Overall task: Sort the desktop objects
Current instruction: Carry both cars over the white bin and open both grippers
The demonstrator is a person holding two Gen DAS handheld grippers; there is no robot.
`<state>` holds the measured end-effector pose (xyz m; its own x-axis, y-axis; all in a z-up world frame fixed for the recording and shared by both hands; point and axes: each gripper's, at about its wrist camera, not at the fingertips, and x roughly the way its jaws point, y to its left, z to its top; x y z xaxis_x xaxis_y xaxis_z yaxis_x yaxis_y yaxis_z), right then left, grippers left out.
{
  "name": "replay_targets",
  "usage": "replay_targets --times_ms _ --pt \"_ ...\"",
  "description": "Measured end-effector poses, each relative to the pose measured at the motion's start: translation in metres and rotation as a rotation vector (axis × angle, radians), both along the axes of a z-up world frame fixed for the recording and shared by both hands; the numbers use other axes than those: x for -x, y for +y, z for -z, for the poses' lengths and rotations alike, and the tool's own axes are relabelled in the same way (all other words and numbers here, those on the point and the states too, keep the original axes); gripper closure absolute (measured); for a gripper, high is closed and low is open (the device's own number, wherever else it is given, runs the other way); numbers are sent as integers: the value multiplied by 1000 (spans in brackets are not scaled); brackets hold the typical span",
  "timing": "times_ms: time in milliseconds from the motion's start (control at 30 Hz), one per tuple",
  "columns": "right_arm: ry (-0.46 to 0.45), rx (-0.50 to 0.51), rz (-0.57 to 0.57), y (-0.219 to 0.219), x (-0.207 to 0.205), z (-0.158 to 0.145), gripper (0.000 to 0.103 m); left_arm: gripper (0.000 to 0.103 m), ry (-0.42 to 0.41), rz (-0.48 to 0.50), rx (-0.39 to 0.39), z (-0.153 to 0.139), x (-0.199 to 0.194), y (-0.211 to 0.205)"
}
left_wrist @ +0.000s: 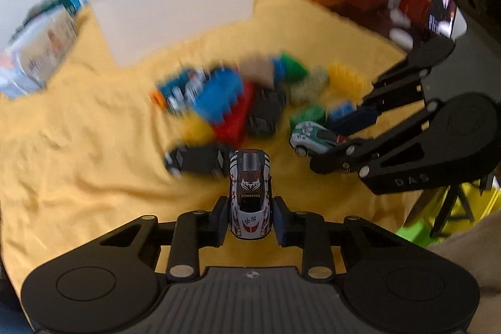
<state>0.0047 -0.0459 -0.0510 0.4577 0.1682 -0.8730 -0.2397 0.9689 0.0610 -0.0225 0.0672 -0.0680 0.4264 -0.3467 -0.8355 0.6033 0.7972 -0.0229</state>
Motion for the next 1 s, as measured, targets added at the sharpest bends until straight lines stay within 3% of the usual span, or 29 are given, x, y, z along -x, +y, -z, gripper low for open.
replay_targets --times_ms 300,467,567,733,967,1000 --pt "-281 86 34 -29 -43 -89 71 71 -269 -64 112 -108 -64 -1" --pt "-413 100 56 -57 -97 -125 71 71 -372 -125 110 -138 -121 -21" --pt "-442 100 81 -72 -138 -129 71 71 -379 -160 76 -135 -159 -38" --pt "-389 77 109 -102 -194 -110 70 71 -316 -223 41 -110 -216 -49" --pt "-285 33 106 -117 -220 -68 69 69 -221 -283 -38 -67 -253 -56" --pt "-286 34 101 -116 -219 -67 63 67 -221 -292 -38 -66 -253 -55"
